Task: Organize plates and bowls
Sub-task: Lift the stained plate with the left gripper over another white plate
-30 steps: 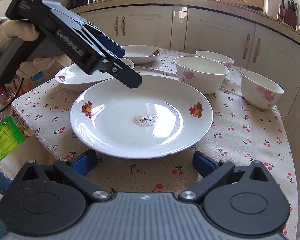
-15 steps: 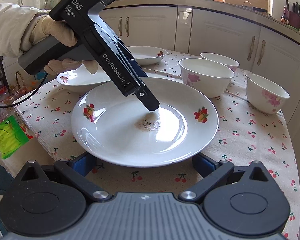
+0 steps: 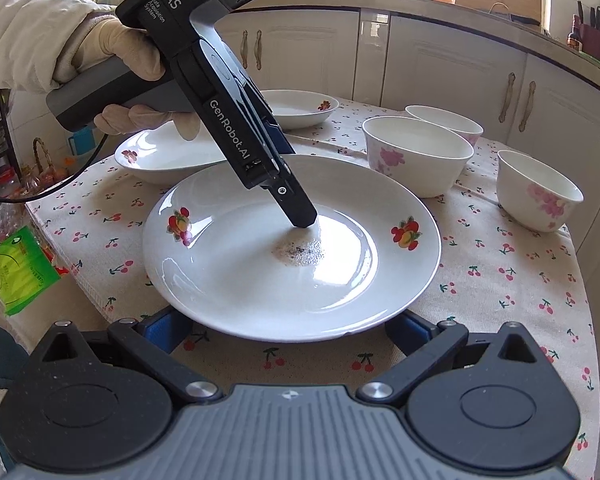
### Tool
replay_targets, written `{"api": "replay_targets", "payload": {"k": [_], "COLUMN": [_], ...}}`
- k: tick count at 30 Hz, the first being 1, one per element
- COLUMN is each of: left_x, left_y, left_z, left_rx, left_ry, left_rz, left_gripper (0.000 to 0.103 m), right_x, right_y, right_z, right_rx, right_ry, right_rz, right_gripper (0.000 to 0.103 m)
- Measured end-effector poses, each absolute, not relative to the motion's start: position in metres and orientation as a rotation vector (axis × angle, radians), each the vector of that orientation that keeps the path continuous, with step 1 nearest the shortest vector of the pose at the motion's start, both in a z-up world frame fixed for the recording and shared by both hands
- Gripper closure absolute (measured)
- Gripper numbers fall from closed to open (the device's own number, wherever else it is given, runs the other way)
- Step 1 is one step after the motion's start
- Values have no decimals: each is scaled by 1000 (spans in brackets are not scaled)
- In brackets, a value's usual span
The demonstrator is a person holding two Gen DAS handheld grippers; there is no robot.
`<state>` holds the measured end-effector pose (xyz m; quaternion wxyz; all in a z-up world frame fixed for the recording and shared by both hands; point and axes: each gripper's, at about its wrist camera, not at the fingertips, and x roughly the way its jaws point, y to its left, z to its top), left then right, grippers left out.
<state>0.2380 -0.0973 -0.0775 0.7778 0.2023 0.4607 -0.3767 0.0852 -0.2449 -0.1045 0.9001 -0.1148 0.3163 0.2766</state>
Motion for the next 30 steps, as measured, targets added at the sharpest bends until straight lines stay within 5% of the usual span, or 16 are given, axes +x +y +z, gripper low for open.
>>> {"api": "replay_targets", "payload": {"k": [30], "left_x": [232], "left_y": [-76], "left_z": [-45], "left_rx": [362], "left_ry": [939], "left_rz": [-799], "left_gripper": [37], "right_x": [97], "right_y": [-238], "right_z": [-68], "right_rx": [-248], "right_ry": [665], "right_rz": [608], "right_gripper": [0]}}
